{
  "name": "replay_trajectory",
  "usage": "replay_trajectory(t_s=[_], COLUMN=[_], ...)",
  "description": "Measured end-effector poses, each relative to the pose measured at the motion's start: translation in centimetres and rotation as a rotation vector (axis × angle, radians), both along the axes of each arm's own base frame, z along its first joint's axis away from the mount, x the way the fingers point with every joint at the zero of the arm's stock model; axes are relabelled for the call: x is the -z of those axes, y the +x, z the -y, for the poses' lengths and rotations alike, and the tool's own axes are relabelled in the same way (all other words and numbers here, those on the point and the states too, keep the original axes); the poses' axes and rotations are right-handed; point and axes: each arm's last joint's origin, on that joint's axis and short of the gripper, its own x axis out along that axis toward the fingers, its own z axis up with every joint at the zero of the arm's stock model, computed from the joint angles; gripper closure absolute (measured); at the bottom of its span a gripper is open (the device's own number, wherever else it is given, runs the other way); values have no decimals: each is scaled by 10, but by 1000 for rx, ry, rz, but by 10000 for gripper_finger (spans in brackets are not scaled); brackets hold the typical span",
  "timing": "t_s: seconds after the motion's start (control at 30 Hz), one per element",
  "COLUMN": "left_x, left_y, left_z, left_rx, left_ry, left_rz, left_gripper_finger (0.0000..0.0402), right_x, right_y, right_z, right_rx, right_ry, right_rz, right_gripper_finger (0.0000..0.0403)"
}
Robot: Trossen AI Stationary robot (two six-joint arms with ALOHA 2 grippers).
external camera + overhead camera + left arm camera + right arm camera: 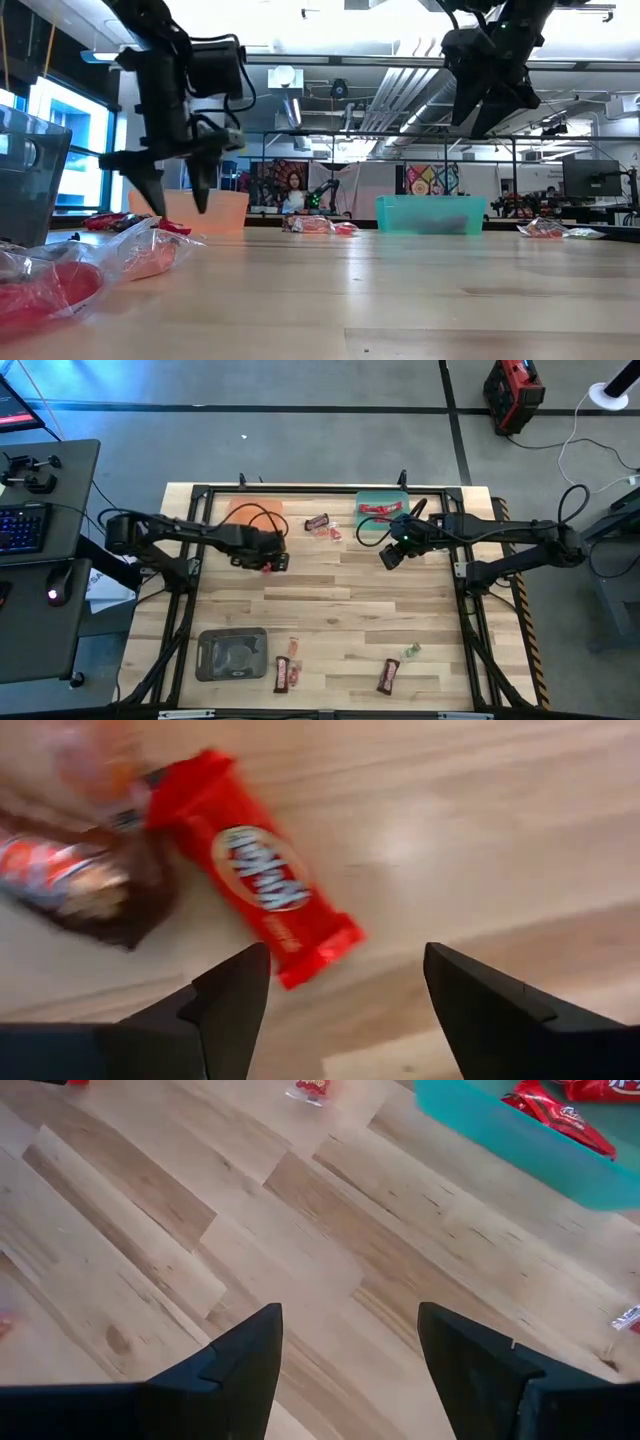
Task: Sort candy by brand, put in halloween buckets
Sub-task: Put the red chocolate bar into the blue bin
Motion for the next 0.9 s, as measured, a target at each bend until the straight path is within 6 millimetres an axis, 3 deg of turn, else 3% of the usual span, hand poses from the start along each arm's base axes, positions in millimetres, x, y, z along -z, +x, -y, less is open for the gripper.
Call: replay_trajectory(t_s=[0.33,0.6,0.73,0.9], left_x=[14,28,28,16], left_y=[4,6,5,8], left_z=[-3,-7,-6,0], left_rx=[-108,-47,9,114], left_ry=[90,62,49,22], left_rz=[-56,-122,-131,-45], left_gripper_finger=[149,159,219,346], right_x=[-1,-2,-2,-2], right_y=[2,2,3,4], right_z=[2,2,2,3], right_rx=[31,60,60,66], right_ry=[4,12,11,4], right_rz=[33,43,47,61], right_gripper_finger=[176,176,176,176])
